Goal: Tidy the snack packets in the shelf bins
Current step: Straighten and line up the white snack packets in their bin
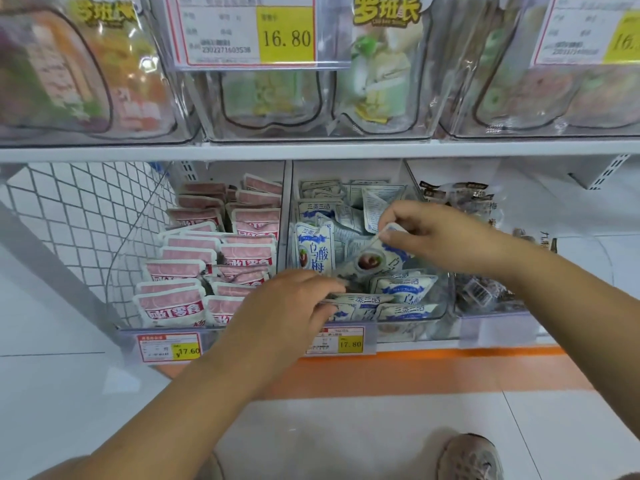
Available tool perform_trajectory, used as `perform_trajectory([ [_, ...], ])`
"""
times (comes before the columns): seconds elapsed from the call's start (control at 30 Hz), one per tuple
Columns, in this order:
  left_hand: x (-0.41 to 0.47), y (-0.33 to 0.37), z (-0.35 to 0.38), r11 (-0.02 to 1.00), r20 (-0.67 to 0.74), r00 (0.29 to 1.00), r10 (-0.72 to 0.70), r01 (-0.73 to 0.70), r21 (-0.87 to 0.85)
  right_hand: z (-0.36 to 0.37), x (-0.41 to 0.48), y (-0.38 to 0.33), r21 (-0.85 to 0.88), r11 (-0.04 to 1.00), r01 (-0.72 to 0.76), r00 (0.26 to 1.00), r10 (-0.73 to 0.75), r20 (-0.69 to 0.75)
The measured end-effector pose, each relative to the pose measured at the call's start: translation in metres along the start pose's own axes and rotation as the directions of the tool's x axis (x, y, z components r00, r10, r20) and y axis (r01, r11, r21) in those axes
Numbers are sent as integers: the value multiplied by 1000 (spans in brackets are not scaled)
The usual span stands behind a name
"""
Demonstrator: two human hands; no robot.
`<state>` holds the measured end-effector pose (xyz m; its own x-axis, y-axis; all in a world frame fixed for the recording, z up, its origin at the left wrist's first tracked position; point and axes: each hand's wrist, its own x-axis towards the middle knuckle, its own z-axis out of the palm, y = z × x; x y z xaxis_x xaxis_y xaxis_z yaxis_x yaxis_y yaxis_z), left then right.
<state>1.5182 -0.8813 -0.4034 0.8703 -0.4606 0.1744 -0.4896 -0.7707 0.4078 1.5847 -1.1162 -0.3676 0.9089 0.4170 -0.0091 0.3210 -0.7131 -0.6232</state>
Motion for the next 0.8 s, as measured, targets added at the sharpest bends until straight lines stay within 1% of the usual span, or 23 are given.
perform_trajectory([
  [0.07,-2,0,0,1000,25,1000,15,-16,11,2,1,-4,150,988,26,991,-5,-136],
  [0.1,-4,0,1,1000,34,999,14,-14,6,2,4,-7,179,983,37,980,-1,-197],
  [0.13,-5,0,2,1000,33,999,10,-10,0,3,6,-11,187,981,51,973,-7,-230],
  [0.17,-7,1,2,1000,24,1000,5,-5,-10,4,8,-15,190,979,70,974,-26,-226],
  [0.2,-8,1,3,1000,8,1000,-1,1,-24,6,9,-19,182,979,89,981,-55,-188],
  [0.27,-11,1,2,999,-29,999,-25,24,-41,13,11,-25,105,990,99,995,-95,-39],
  [0.3,-13,1,2,998,-36,999,-41,39,-40,18,12,-26,58,994,89,995,-91,29],
  [0.47,-16,1,2,996,-79,993,-87,84,-43,40,8,-28,-15,1000,15,977,-12,214],
  [0.53,-16,3,3,993,-47,993,-107,105,-48,39,6,-30,-48,999,-7,946,22,324],
  [0.57,-16,5,3,994,-17,994,-107,106,-19,37,6,-30,-57,998,-23,929,42,367],
  [0.63,-15,8,4,995,2,998,-67,67,68,30,12,-29,-47,995,-89,912,100,398],
  [0.7,-13,9,2,996,-5,999,-38,38,82,28,23,-26,-27,989,-148,917,148,369],
  [0.73,-12,7,2,997,-12,999,-35,36,74,28,29,-25,-77,988,-131,919,150,365],
  [0.8,-14,4,3,996,13,1000,-3,2,84,32,41,-26,-243,969,-41,905,139,401],
])
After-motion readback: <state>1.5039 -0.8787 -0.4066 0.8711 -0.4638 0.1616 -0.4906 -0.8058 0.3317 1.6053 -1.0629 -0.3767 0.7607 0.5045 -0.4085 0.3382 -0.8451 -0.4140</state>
